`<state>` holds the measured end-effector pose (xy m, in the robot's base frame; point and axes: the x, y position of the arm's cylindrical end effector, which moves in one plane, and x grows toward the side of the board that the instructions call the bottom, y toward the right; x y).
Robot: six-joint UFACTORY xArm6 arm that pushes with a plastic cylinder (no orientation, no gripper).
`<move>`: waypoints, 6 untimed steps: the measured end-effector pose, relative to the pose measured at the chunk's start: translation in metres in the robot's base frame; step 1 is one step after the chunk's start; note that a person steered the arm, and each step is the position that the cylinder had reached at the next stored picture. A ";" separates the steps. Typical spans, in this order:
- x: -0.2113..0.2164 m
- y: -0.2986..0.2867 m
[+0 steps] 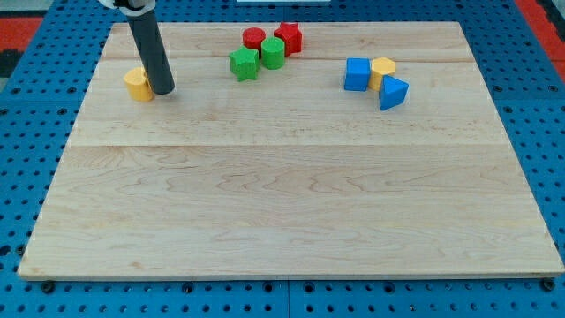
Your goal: Move the yellow heart to the top left of the green star
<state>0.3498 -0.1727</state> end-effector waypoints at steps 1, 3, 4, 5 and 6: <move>0.038 -0.003; 0.003 -0.053; -0.006 -0.051; -0.020 -0.046; -0.038 -0.026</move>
